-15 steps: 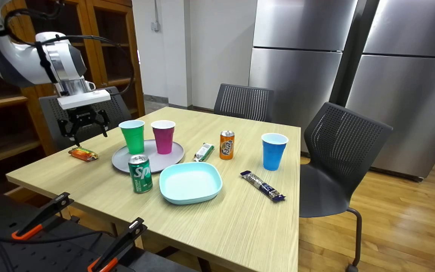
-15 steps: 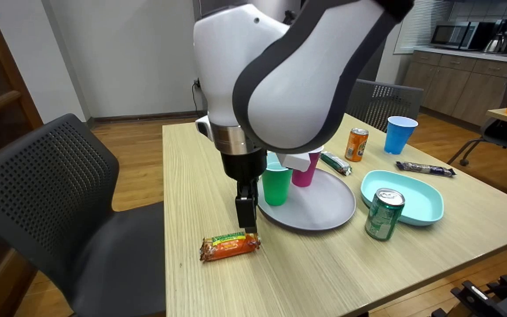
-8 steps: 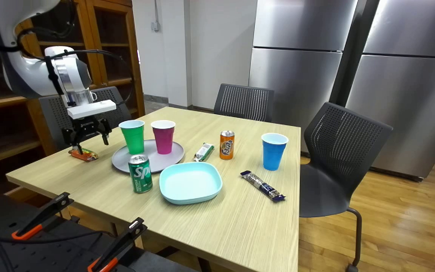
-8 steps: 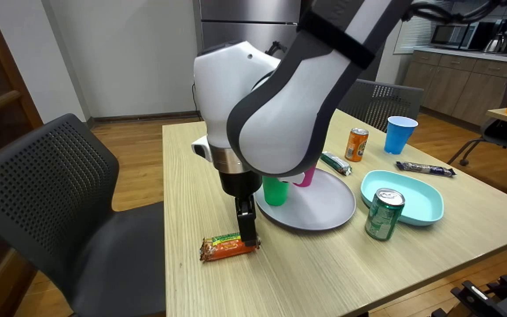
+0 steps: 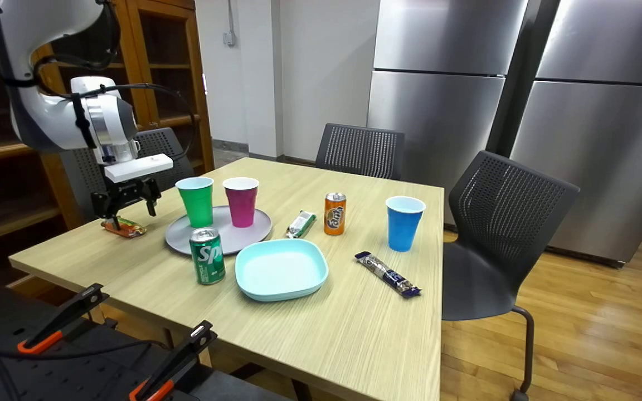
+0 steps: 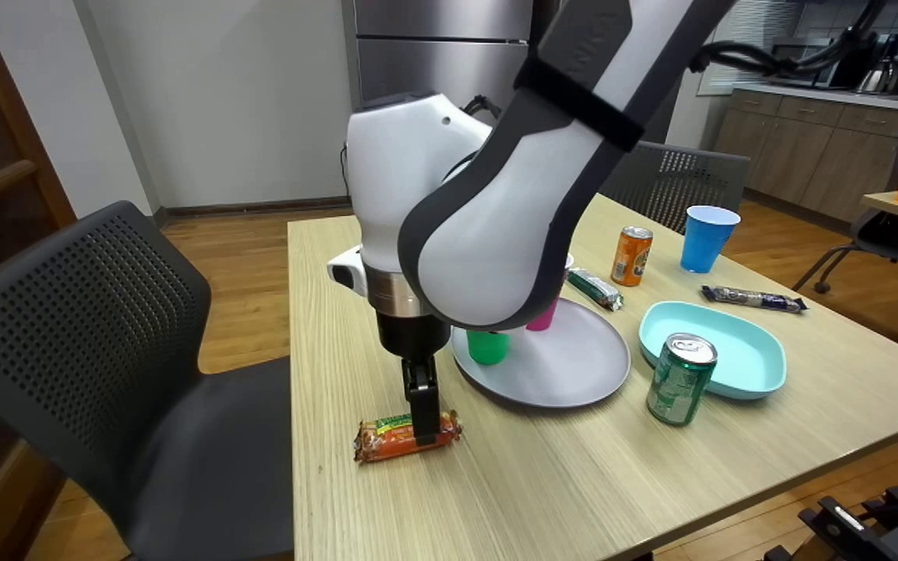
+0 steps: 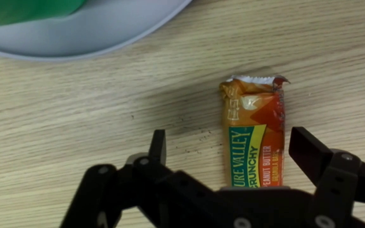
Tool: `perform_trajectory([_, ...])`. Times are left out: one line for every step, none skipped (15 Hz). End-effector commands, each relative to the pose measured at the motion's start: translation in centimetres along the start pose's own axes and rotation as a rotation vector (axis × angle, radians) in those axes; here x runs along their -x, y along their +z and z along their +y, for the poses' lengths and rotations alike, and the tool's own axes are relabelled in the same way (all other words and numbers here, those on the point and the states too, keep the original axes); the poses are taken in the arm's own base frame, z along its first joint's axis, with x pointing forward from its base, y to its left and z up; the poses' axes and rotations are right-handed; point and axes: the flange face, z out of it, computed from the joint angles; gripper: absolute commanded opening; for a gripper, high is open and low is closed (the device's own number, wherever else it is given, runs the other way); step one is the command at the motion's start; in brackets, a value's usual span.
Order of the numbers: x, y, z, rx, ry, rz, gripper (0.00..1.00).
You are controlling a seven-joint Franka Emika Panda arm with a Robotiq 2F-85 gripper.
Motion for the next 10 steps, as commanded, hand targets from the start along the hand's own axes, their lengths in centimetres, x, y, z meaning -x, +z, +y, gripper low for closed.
perform_trajectory([0.09,0.16,0.48,-0.016,-0.041,0.060,1.00])
perform_trajectory([0.15,0.26,0.50,-0.019,-0.044,0.062,1.00])
perform_trajectory([0.19,0.41,0.51,-0.026,-0.049,0.064,1.00])
perform_trajectory([0.22,0.55,0.51,-0.028,-0.055,0.065,1.00])
perform_trajectory([0.21,0.67,0.46,-0.030,-0.062,0.064,0.75])
perform_trajectory([0.21,0.78,0.43,-0.031,-0.064,0.061,0.74])
perform_trajectory([0.23,0.82,0.39,-0.032,-0.067,0.060,0.66])
perform_trajectory([0.20,0.92,0.34,-0.034,-0.068,0.058,0.58])
perform_trajectory([0.19,0.98,0.31,-0.034,-0.069,0.055,0.49])
perform_trajectory([0.18,0.99,0.29,-0.034,-0.071,0.054,0.42])
